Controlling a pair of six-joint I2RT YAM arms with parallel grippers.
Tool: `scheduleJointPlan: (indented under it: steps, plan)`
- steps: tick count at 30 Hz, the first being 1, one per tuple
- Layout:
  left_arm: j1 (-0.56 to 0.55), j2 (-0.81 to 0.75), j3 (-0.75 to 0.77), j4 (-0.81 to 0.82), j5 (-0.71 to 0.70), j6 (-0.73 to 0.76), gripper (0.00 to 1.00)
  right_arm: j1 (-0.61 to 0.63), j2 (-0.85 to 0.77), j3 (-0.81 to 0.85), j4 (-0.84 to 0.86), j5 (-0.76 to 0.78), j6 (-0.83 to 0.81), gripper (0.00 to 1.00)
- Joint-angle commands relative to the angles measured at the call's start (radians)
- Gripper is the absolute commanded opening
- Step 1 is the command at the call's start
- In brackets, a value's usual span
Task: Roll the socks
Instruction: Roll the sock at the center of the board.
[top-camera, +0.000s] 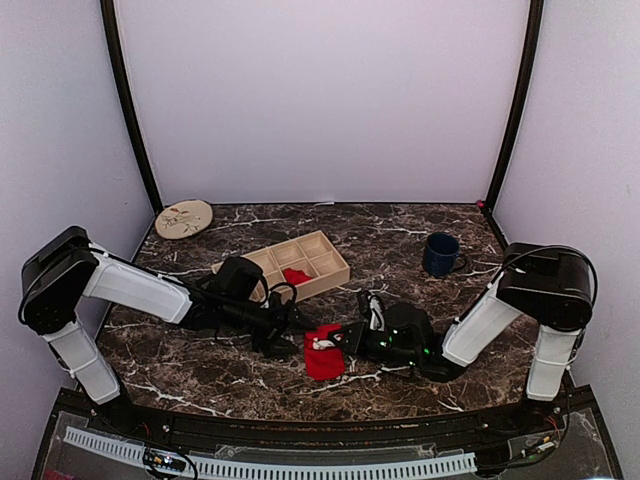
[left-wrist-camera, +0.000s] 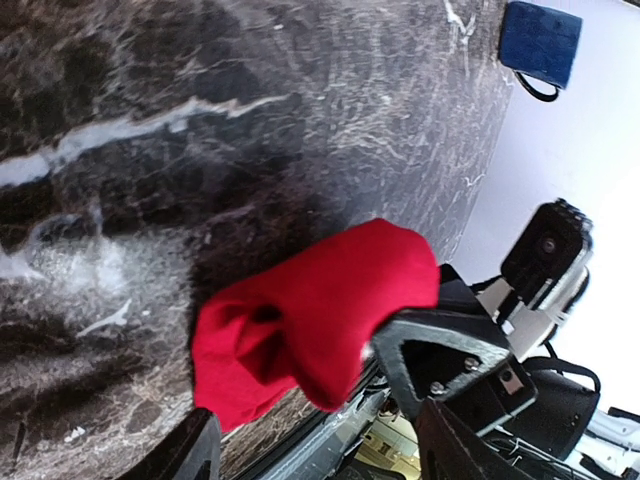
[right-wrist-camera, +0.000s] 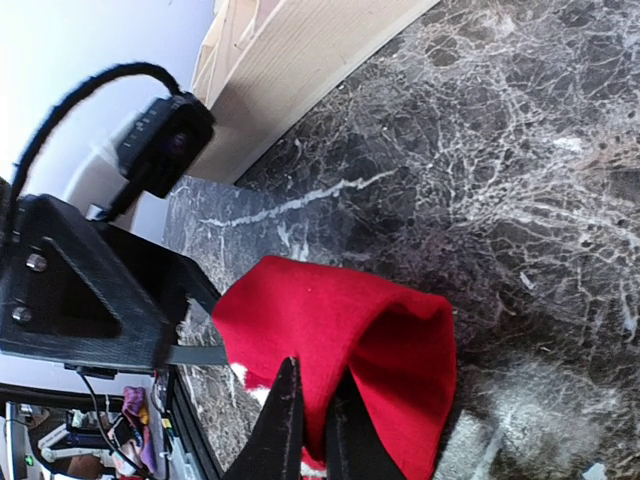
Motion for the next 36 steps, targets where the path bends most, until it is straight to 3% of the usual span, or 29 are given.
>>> scheduleJointPlan:
  steps: [1, 28, 36]
  plan:
    - [0.0, 0.019, 0.008, 0.015, 0.017, -0.038, 0.7, 0.009, 0.016, -0.005, 0.088, 0.018, 0.033, 0.04]
    - [-0.008, 0.057, -0.017, 0.134, -0.068, -0.181, 0.72, 0.012, 0.105, 0.075, 0.155, -0.003, 0.205, 0.0]
    - [-0.007, 0.054, -0.04, 0.156, -0.103, -0.192, 0.56, 0.011, 0.13, 0.072, 0.185, -0.007, 0.259, 0.0]
